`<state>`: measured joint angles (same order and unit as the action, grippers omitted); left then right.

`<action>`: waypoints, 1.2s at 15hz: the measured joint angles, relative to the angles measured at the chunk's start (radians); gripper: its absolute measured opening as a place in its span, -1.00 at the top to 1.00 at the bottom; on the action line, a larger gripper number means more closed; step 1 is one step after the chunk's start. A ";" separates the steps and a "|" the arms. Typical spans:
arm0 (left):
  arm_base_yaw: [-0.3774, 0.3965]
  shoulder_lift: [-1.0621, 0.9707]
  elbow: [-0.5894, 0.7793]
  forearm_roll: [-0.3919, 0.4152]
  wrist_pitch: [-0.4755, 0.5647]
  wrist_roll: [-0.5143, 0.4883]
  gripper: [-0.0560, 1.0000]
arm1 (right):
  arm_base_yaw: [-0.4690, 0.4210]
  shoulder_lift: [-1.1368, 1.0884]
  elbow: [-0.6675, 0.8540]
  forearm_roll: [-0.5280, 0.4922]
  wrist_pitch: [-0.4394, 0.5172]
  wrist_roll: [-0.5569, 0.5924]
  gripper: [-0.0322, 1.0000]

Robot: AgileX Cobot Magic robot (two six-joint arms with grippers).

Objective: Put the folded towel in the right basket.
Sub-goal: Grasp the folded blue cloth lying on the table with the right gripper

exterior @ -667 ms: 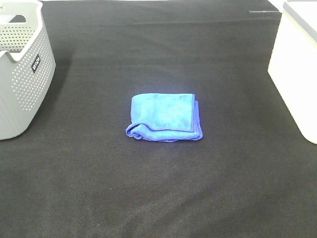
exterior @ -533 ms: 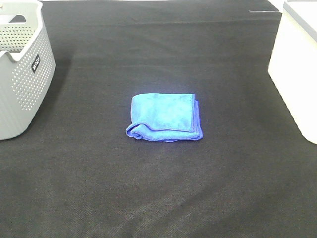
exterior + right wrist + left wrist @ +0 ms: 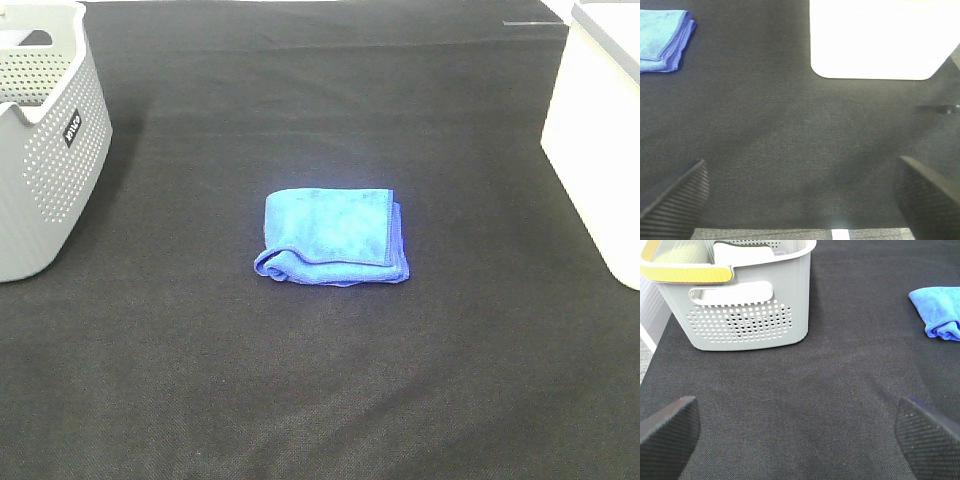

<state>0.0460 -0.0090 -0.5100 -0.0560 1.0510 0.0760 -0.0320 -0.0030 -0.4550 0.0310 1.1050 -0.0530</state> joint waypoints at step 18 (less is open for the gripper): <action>0.000 0.000 0.000 0.000 0.000 0.000 -0.98 | 0.000 0.000 0.000 -0.001 0.000 0.000 -0.93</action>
<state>0.0460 -0.0090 -0.5100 -0.0560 1.0510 0.0760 -0.0320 -0.0030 -0.4550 0.0300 1.1050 -0.0530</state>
